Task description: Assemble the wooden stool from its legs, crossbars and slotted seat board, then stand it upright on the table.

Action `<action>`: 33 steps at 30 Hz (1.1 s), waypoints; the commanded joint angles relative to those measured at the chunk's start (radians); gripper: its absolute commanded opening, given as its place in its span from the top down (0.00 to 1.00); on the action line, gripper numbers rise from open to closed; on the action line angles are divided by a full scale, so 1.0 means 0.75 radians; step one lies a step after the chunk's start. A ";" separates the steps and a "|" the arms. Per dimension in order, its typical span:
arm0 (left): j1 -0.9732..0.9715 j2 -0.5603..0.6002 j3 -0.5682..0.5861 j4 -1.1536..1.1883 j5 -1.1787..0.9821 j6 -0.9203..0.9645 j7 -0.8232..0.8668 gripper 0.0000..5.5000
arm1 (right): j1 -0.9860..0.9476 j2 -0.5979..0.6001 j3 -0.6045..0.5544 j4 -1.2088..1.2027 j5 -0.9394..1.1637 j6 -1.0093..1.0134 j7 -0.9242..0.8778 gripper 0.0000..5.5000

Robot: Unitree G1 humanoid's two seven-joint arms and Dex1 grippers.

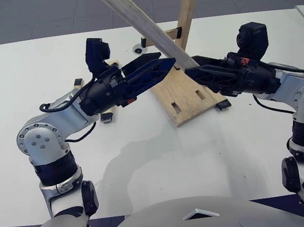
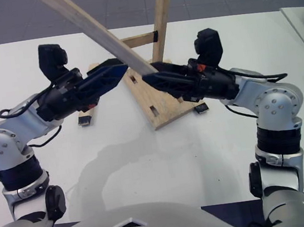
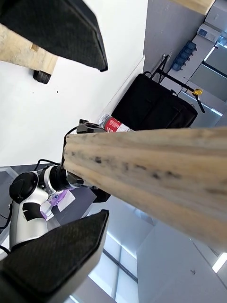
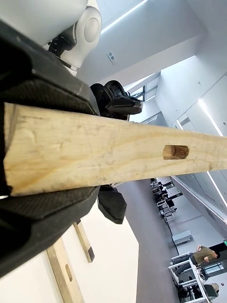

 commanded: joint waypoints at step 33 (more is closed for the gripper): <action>0.002 0.338 -0.030 0.216 0.253 -0.323 -0.183 0.63 | 0.137 -0.295 0.073 0.049 -0.515 -0.287 0.096 0.30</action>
